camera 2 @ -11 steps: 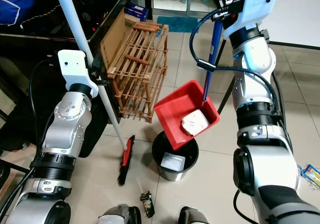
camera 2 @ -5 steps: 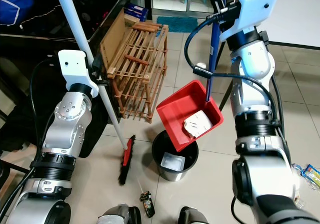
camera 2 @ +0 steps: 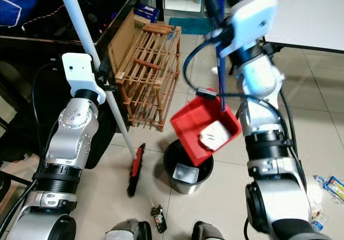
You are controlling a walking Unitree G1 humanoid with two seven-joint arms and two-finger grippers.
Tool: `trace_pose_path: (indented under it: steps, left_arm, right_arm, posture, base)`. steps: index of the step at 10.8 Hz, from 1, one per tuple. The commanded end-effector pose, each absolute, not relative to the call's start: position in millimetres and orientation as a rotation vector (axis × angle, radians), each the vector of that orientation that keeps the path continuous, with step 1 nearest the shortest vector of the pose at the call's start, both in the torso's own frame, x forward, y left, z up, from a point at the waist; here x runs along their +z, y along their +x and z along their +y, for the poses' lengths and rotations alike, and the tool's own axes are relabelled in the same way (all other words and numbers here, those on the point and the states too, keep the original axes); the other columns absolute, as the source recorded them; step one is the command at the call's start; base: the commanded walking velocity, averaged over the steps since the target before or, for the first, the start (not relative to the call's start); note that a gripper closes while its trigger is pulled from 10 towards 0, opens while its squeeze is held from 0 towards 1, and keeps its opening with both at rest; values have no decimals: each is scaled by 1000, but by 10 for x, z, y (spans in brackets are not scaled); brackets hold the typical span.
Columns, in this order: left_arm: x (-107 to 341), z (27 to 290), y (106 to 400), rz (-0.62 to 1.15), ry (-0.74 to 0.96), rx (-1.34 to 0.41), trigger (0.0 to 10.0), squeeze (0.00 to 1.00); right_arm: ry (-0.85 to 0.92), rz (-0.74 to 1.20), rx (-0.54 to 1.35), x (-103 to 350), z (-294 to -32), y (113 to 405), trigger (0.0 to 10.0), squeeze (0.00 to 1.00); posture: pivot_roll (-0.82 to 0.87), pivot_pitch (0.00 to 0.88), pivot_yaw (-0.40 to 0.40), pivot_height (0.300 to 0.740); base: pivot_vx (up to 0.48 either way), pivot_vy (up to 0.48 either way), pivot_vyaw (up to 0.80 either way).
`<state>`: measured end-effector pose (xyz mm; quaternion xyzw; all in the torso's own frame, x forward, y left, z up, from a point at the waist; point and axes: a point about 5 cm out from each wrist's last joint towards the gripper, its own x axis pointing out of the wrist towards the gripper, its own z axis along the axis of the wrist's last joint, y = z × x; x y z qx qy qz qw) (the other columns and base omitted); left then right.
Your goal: Sweep floor
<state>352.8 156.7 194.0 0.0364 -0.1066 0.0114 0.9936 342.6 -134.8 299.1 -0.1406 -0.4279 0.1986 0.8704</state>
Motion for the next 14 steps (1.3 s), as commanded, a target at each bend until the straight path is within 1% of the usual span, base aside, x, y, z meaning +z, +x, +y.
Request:
trace_pose_path:
  steps: [1,9,10,14]
  left_arm:
    - [2080,1532,3531,-280,86,5,10000,0]
    - [2093,1532,3537,-287,83,12,10000,0]
    - [2096,1531,3538,-288,83,12,10000,0]
    - [2096,1530,3542,-289,83,14,10000,0]
  right_arm:
    - [-319,-1001,422,3153,-1300,3312,10000,0]
    - [-360,-1076,441,3260,-1161,3181,10000,0]
    - [-390,-1106,452,3273,-1109,3128,10000,0]
    - [-399,-1186,424,3317,-1048,3011,10000,0]
  posture:
    - [-27,80,17,740]
    - [-27,76,8,740]
    - [-29,76,8,740]
    - [-28,76,5,740]
  base:
    - [0,0,0]
    - [0,0,0]
    - [0,0,0]
    - [0,0,0]
